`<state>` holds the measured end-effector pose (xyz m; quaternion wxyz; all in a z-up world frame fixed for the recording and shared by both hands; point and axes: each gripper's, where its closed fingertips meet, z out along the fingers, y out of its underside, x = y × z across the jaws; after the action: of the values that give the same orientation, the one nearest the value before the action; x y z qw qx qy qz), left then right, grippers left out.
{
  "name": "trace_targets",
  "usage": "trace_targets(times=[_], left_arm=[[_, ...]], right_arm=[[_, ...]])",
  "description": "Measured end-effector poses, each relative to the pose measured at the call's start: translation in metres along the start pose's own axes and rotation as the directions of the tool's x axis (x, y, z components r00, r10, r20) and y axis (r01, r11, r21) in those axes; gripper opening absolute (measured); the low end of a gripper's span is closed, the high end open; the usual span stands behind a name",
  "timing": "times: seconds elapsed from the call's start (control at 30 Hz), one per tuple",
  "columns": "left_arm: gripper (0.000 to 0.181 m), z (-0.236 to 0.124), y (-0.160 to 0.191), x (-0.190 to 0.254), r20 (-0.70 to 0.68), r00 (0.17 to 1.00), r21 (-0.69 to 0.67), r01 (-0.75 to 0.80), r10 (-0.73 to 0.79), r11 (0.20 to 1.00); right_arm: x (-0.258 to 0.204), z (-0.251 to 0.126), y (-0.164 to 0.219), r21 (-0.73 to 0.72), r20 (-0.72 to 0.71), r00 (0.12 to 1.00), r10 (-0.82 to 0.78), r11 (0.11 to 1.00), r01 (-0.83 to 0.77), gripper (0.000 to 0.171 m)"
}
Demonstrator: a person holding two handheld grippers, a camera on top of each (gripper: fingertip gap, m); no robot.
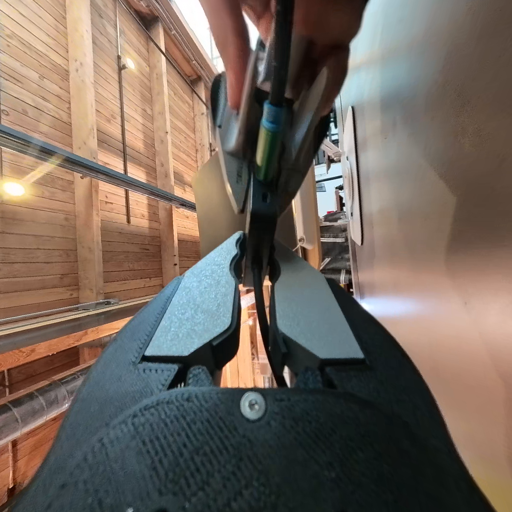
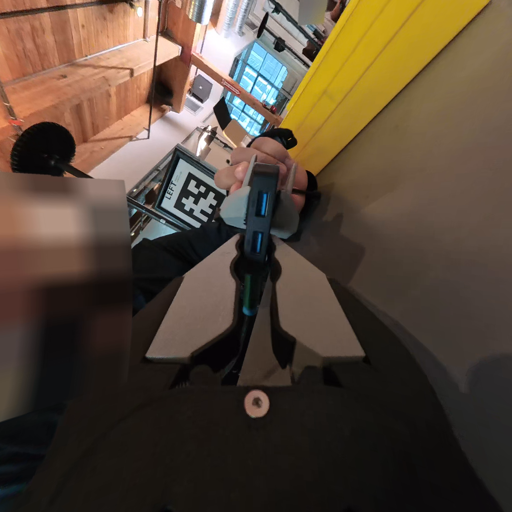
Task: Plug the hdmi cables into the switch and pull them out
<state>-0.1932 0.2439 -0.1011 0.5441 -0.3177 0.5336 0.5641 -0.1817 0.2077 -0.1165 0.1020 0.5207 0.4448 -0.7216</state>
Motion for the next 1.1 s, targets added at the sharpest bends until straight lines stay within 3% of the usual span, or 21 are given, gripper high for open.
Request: trace_targets(times=[0.2, 0.3, 0.33, 0.4, 0.47, 0.53, 0.63, 0.73, 0.83, 1.03, 1.1], left_arm=[[0.024, 0.002, -0.003, 0.008, -0.06, 0.987, 0.016, 0.151, -0.15, 0.988], [0.032, 0.003, 0.006, 0.005, -0.116, 0.904, -0.03, 0.41, -0.411, 0.911], [0.032, 0.002, 0.006, 0.007, -0.173, 0.813, -0.029, 0.56, -0.556, 0.828], [0.033, -0.002, 0.001, 0.015, -0.343, 0.491, -0.058, 0.84, -0.801, 0.54], [0.04, -0.003, 0.008, 0.01, -0.393, 0.287, -0.092, 0.933, -0.874, 0.348], [0.041, -0.004, 0.012, 0.003, -0.384, 0.181, -0.071, 0.972, -0.905, 0.224], [0.048, -0.005, 0.013, -0.004, -0.403, 0.079, -0.048, 0.993, -0.912, 0.107], [0.051, -0.01, 0.024, -0.028, -0.412, -0.089, 0.003, 0.995, -0.907, -0.099], [0.041, -0.013, 0.049, -0.041, -0.388, -0.248, 0.02, 0.961, -0.888, -0.277], [0.033, -0.011, 0.07, -0.021, -0.273, -0.154, -0.029, 0.988, -0.949, -0.152], [0.031, -0.011, 0.071, -0.015, -0.262, -0.146, -0.048, 0.989, -0.954, -0.138]], right_arm=[[0.01, -0.006, 0.001, 0.002, -0.069, 0.998, -0.013, 1.0, 0.013, 0.011], [0.005, -0.02, -0.004, 0.034, -0.114, 0.991, -0.062, 0.997, 0.066, 0.01], [0.002, -0.025, -0.005, 0.046, -0.121, 0.99, -0.072, 0.996, 0.078, 0.01], [-0.003, -0.035, -0.005, 0.06, -0.146, 0.985, -0.091, 0.993, 0.101, 0.011], [-0.014, -0.04, -0.006, 0.075, -0.158, 0.98, -0.122, 0.988, 0.136, 0.011], [-0.03, -0.043, -0.008, 0.057, -0.198, 0.966, -0.164, 0.982, 0.179, 0.011], [-0.064, -0.056, -0.017, 0.019, -0.309, 0.92, -0.239, 0.966, 0.258, 0.011], [-0.102, -0.079, -0.031, -0.029, -0.447, 0.846, -0.29, 0.95, 0.31, 0.011], [-0.144, -0.111, -0.05, -0.028, -0.568, 0.759, -0.318, 0.929, 0.368, 0.011], [-0.261, -0.189, -0.097, -0.018, -0.797, 0.493, -0.35, 0.829, 0.559, 0.011], [-0.294, -0.224, -0.103, -0.068, -0.879, 0.357, -0.316, 0.824, 0.563, 0.011]])
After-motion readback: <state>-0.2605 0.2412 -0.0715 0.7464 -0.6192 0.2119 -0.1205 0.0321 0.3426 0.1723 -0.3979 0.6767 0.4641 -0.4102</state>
